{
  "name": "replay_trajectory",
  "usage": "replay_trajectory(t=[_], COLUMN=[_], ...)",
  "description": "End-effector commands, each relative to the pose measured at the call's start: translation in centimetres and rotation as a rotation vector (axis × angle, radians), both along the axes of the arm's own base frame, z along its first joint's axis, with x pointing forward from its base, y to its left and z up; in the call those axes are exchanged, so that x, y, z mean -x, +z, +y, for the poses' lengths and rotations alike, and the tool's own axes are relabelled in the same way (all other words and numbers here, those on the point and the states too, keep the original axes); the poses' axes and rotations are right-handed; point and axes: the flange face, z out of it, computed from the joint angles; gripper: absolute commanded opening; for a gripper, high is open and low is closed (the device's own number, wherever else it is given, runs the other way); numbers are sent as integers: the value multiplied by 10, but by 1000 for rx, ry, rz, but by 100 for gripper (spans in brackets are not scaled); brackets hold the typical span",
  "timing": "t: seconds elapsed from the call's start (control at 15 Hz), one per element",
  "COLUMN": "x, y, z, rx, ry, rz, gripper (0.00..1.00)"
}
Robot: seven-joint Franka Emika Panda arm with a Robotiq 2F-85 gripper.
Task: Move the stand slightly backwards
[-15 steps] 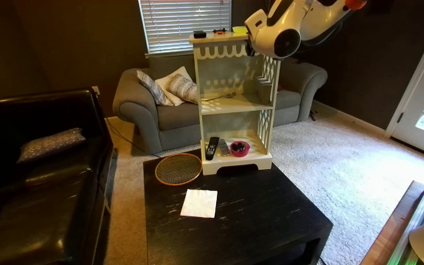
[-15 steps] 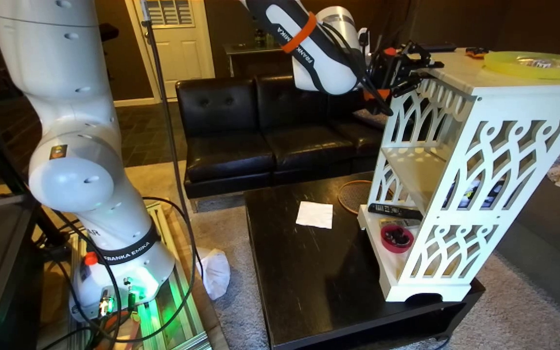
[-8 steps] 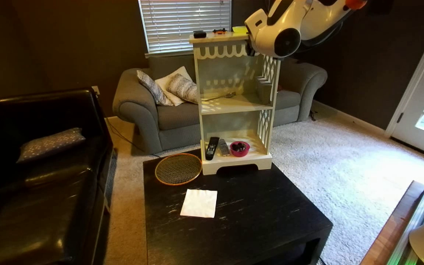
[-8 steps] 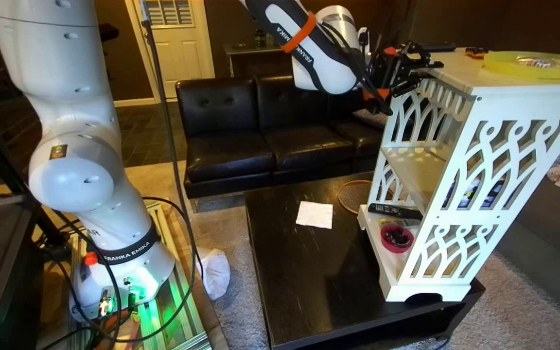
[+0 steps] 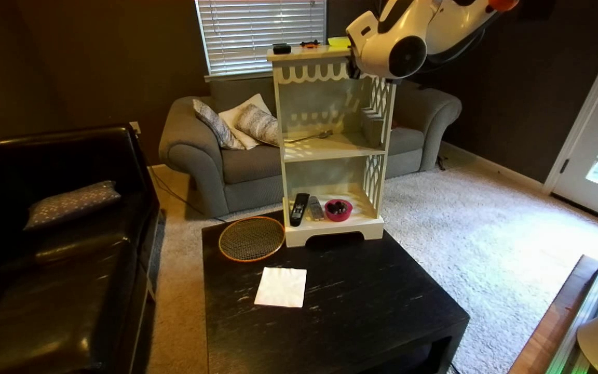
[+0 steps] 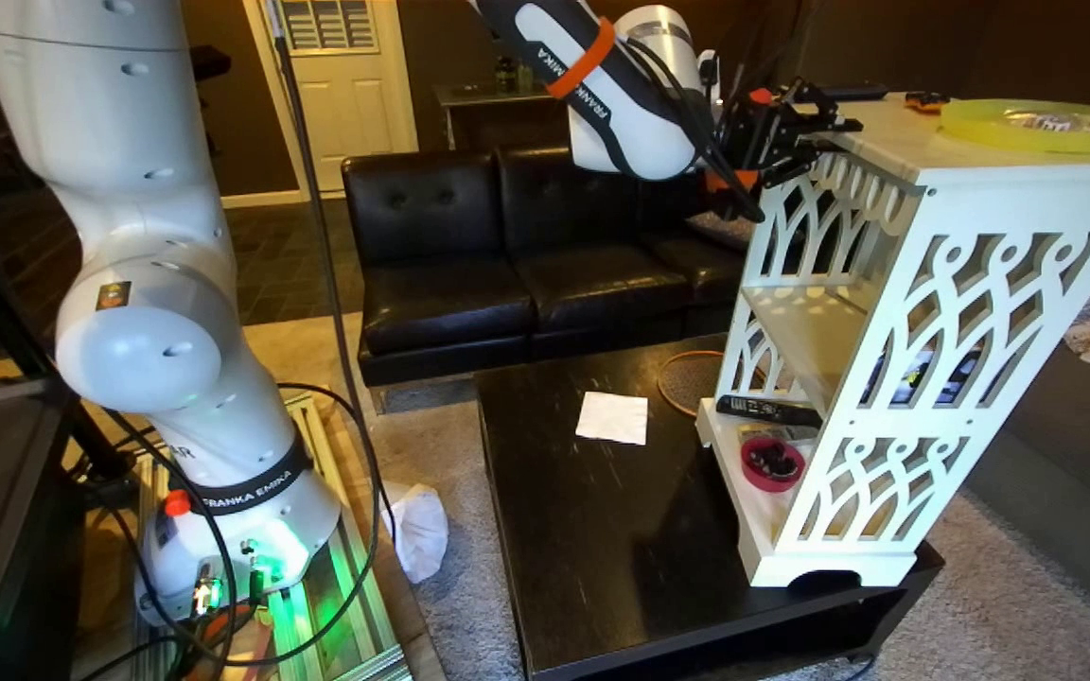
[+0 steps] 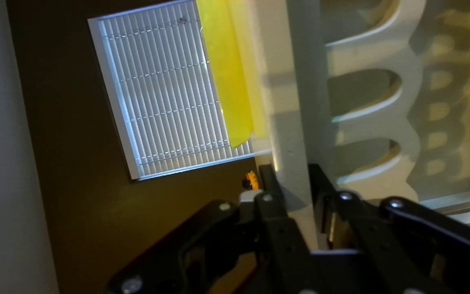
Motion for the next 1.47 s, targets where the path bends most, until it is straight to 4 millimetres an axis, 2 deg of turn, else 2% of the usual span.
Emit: replay_trajectory(t=[0.0, 0.93, 1.13, 1.4], x=[24, 57, 63, 76], y=[31, 45, 54, 59], z=[21, 37, 61, 76], rx=[-67, -62, -51, -53], ry=[49, 109, 153, 198], rz=[-31, -44, -34, -1], gripper=[6, 6, 6, 6])
